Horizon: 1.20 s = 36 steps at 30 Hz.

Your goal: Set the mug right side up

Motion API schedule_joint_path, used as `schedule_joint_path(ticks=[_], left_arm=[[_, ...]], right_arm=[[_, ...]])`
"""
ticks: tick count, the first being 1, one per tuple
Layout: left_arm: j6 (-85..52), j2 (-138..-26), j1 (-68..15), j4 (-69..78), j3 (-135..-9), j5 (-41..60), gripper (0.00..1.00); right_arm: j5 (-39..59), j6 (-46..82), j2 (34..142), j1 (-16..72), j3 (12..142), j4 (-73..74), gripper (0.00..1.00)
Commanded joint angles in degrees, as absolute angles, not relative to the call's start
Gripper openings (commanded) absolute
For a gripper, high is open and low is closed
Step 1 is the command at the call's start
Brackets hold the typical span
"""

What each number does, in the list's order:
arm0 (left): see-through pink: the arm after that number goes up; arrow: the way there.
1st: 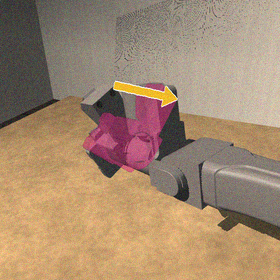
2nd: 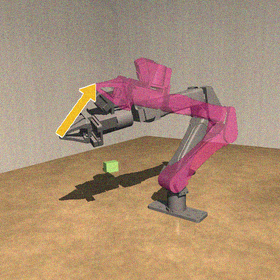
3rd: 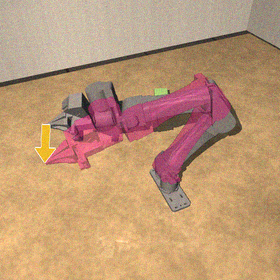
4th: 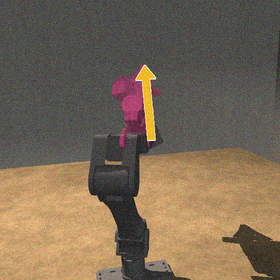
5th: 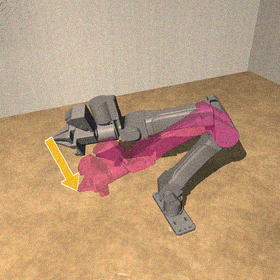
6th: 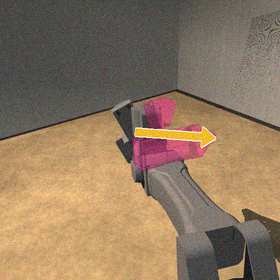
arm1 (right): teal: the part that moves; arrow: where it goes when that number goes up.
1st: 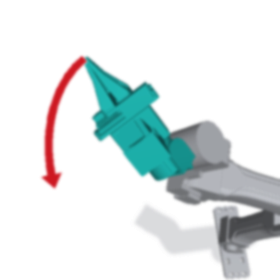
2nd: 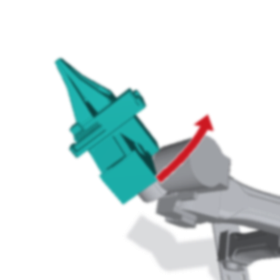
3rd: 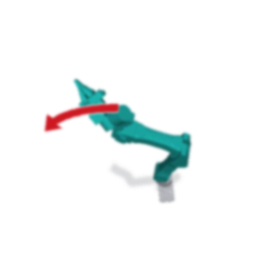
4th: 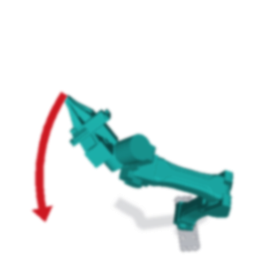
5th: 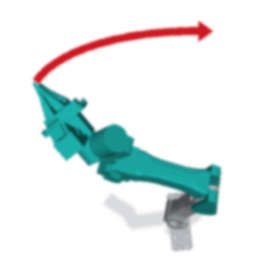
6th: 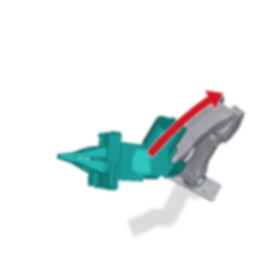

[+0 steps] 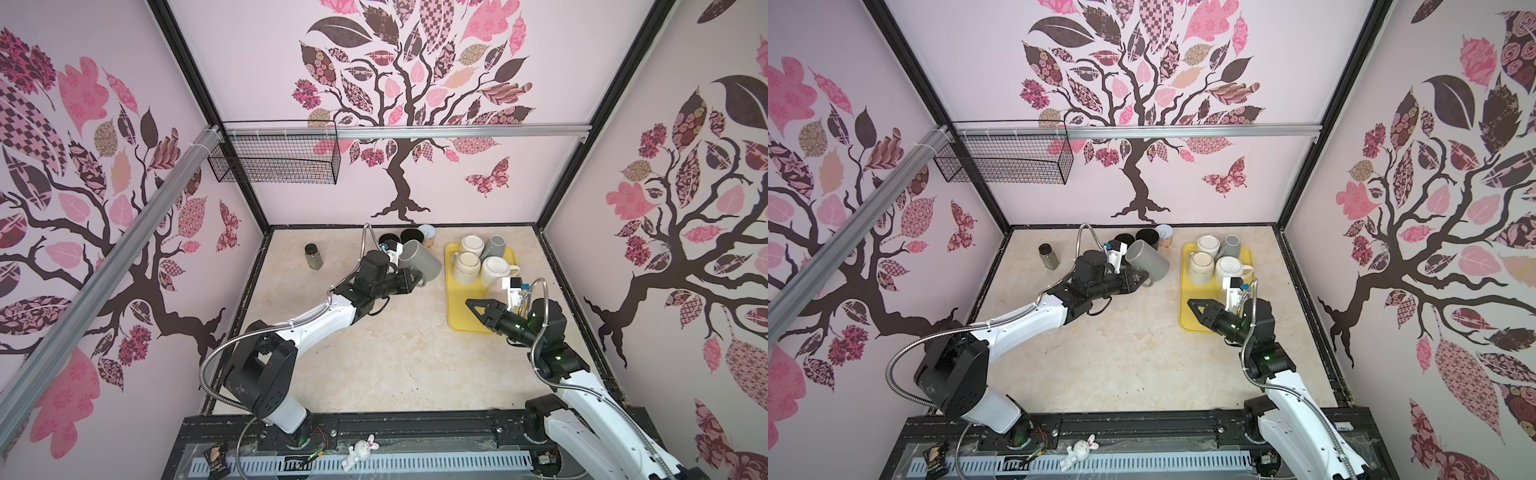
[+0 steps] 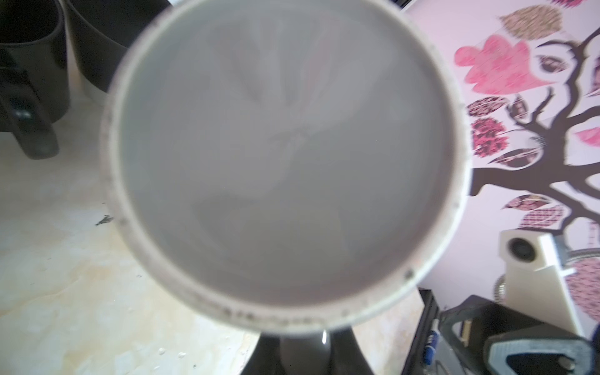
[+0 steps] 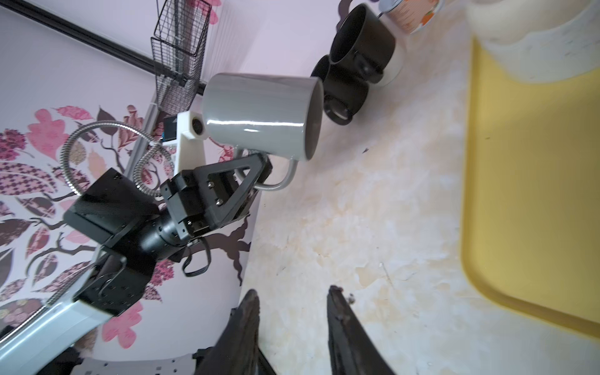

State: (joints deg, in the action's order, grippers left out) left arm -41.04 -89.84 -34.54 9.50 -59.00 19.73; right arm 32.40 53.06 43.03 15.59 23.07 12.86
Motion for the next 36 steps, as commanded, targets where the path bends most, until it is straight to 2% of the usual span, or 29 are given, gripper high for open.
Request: schedule_joint_path(ticks=[1,4,13,25,36], left_arm=[[-46.27,-85.3,-34.23,25.55,-57.43,25.43,0.0],[-48.49,-84.51,-34.19,28.48,-57.33,27.98,0.0],[-54.41,-84.71,-35.39,35.75,-57.19,29.9,0.0],[-60.48,-85.61,-37.93,41.75,-57.3,29.79,0.0],[-64.63,-85.34,-38.23,44.18,-56.26,30.7,0.0]], right_arm=[[31.33,61.64,46.02,18.88,23.13,25.86,0.42],[33.43,66.83,50.17,19.73,23.32,34.49,0.45],[34.09,73.75,57.4,21.0,26.99,45.72,0.5],[33.29,78.31,64.6,22.94,31.26,54.19,0.53],[33.79,80.93,69.67,22.9,33.73,61.78,0.39]])
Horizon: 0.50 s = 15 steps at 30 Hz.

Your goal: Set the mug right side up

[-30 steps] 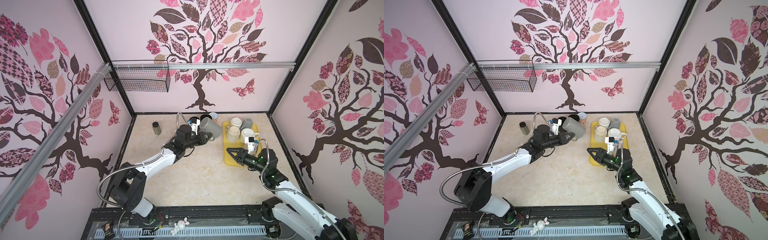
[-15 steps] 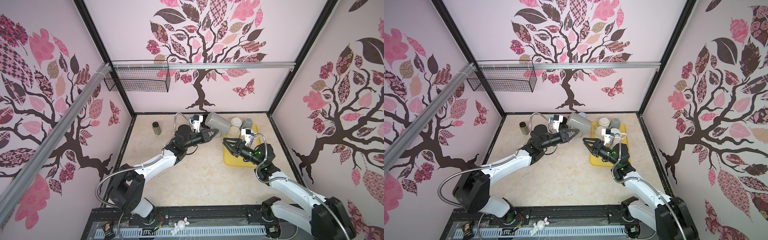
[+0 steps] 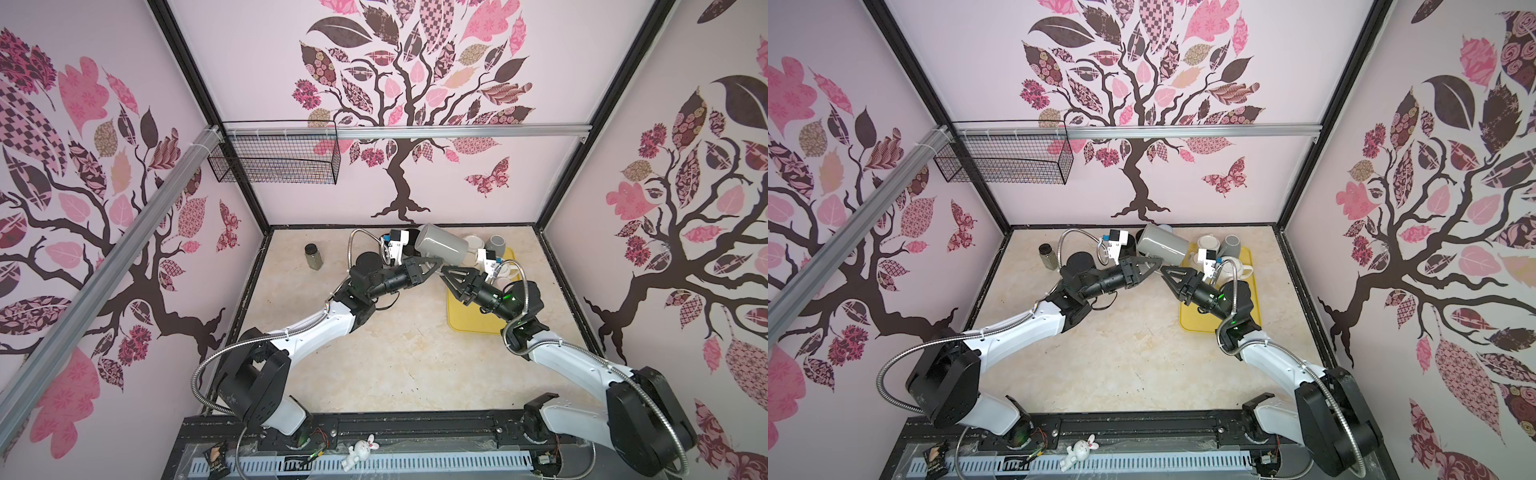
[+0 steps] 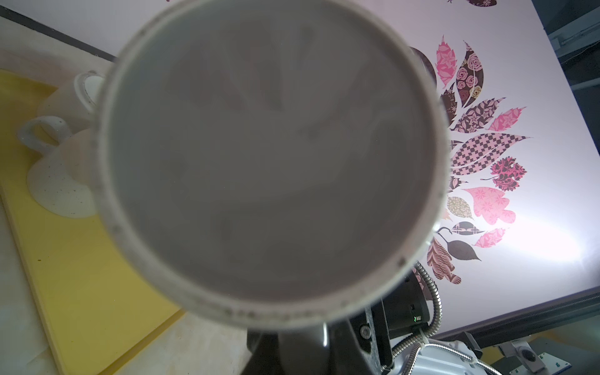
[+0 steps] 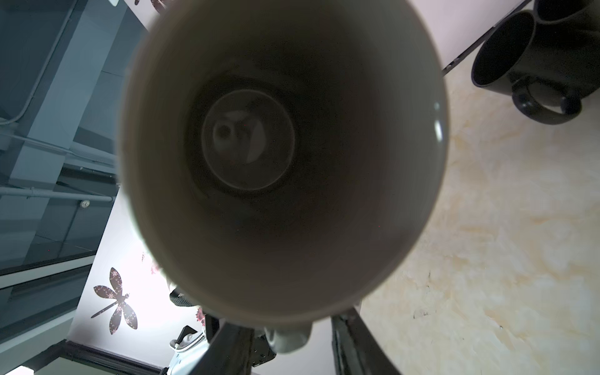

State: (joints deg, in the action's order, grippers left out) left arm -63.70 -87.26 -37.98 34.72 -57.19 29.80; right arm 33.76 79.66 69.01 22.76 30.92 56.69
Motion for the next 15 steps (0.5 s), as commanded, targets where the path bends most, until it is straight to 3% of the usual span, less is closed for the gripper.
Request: schedule_joint_path(ticks=[1,5,10,15], left_arm=[[-65.05,-85.38,-38.23,44.0,-56.18,30.9,0.0],[-65.92,-85.11,-38.19,43.79,-55.57,32.1,0.0],[-62.25,-84.76,-37.75,36.45,-56.24,33.17,0.0],[-56.8,-81.65,-37.27,29.6,-54.67,31.46,0.18]], right_arm=[[33.82,80.64,69.83,22.94,33.75,62.02,0.38],[33.78,80.41,71.07,22.86,33.92,64.56,0.33],[34.49,79.84,71.93,23.02,35.42,63.65,0.0],[34.25,71.53,69.6,23.97,39.53,49.03,0.0]])
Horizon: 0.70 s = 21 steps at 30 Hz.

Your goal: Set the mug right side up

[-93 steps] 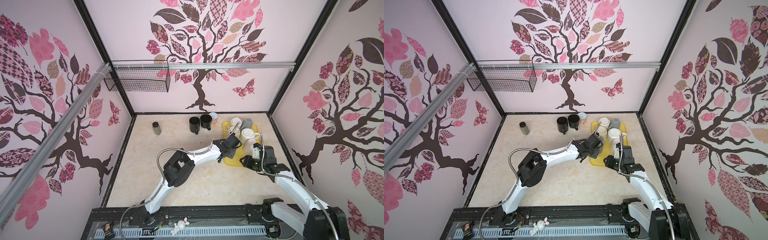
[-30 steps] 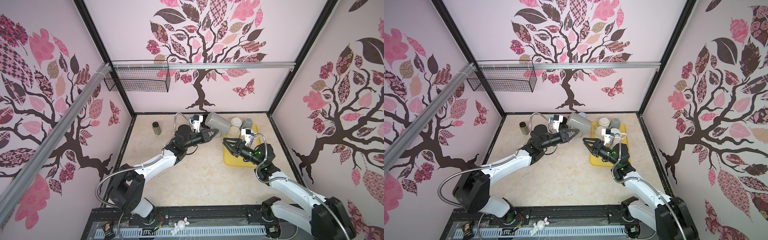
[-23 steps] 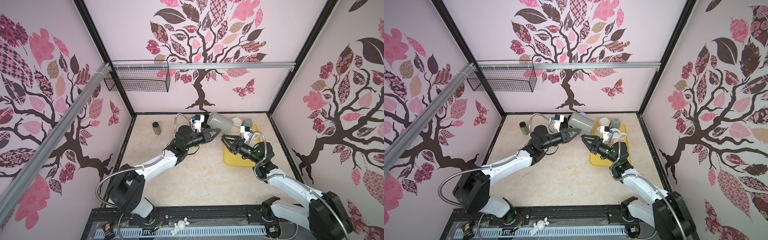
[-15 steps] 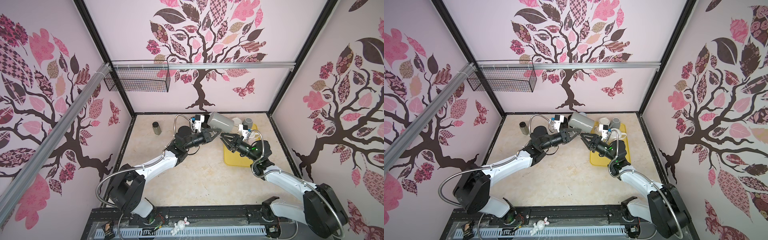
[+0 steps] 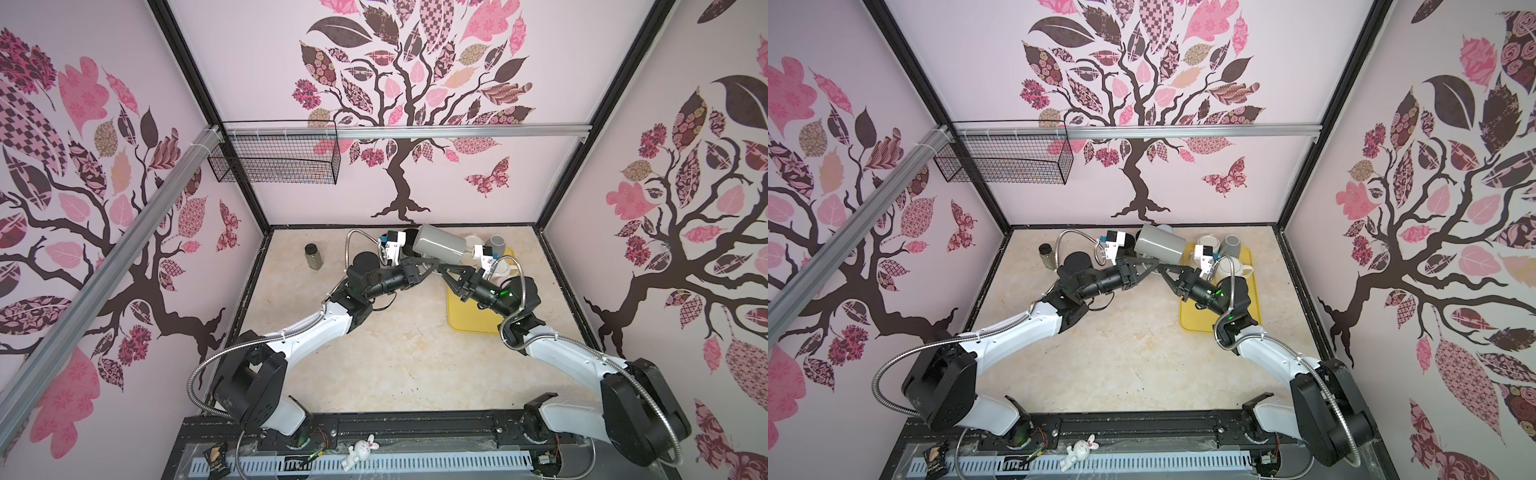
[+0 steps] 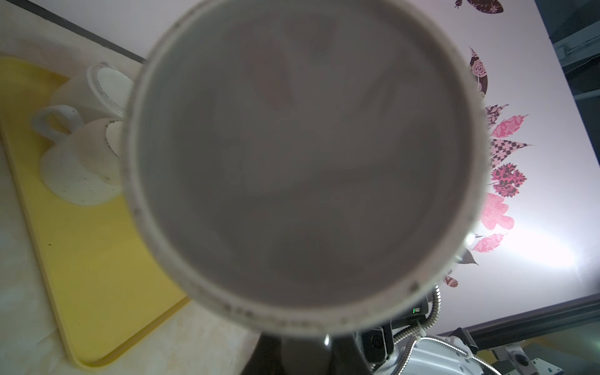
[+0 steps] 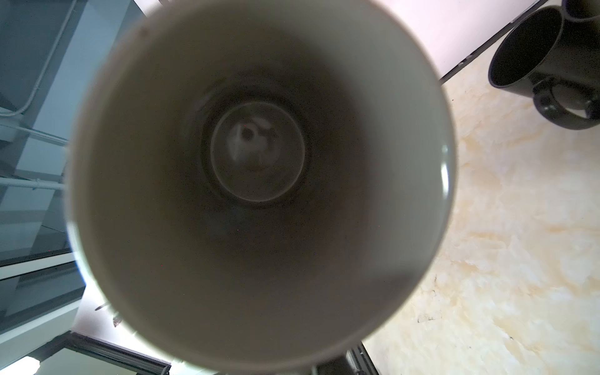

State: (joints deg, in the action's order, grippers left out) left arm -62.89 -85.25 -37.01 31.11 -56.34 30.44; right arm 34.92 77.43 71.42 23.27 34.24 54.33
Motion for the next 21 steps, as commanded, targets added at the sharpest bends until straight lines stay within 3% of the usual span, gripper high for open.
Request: schedule_joint_path(ticks=[1,11,21], left_arm=[[-56.08,-80.92,-37.15,28.69,-54.23,31.06,0.21],[-43.51,-70.12,-33.99,11.65,-51.55,25.0,0.57],[-24.12,-58.08,-31.96,-13.07,-51.16,8.88,0.64]], right_arm=[[33.69,69.96,69.22,24.28,40.25,46.64,0.0],[30.06,66.08,72.23,26.34,44.44,39.63,0.0],[21.04,51.21,77.23,31.19,56.14,17.09,0.0]])
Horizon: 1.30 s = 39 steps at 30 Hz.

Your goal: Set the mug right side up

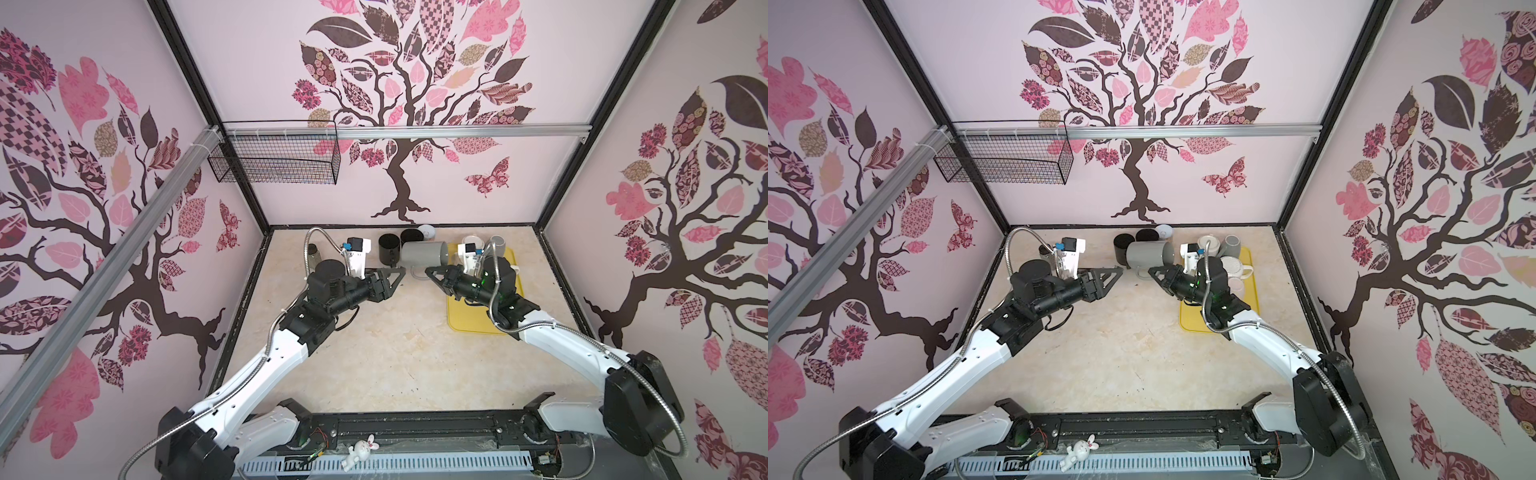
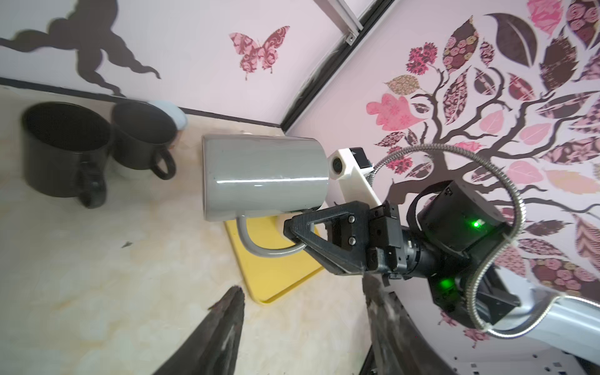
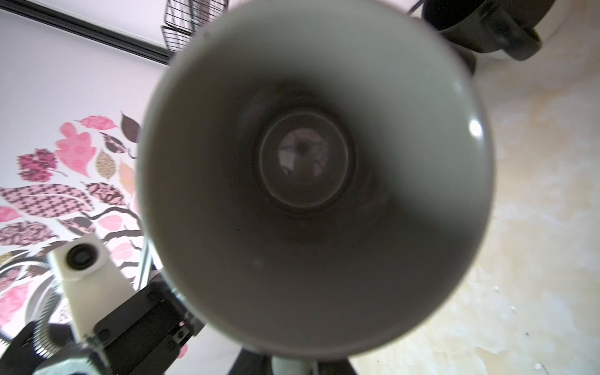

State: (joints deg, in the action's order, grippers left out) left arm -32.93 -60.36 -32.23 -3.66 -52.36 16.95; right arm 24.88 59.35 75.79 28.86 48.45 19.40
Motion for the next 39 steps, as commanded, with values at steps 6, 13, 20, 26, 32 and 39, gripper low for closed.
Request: schedule_joint_path(ticks=[6,13,20,26,32,39], left_arm=[[-15.96,-53.72,-31.75,-23.55,-51.59,-5.13,0.68],[-9.11,-49.28,-31.75,-28.31,-51.88,-15.14,0.7],[-4.95,-48.25,-31.69,-30.82,-52.35,-18.7,0.72],[-2.86,-48.06,-31.71,-30.9,-51.34,-20.83,0.73],[-1.73,-48.73,-31.62,-29.96,-50.01,-21.18,0.74],[-1.39,-50.07,-31.49,-28.97,-49.01,-20.68,0.74]], right_arm=[[14.31,41.97,86.14,37.13,67.74,6.58,0.0],[7.14,33.8,98.2,41.17,82.02,-3.25,0.0],[3.14,27.96,111.67,42.48,95.18,-8.65,0.0],[0.06,23.13,121.55,43.41,105.21,-12.05,0.0],[-2.99,19.29,128.57,43.74,110.66,-11.96,0.0],[-4.92,17.15,135.32,43.74,118.39,-13.86,0.0]])
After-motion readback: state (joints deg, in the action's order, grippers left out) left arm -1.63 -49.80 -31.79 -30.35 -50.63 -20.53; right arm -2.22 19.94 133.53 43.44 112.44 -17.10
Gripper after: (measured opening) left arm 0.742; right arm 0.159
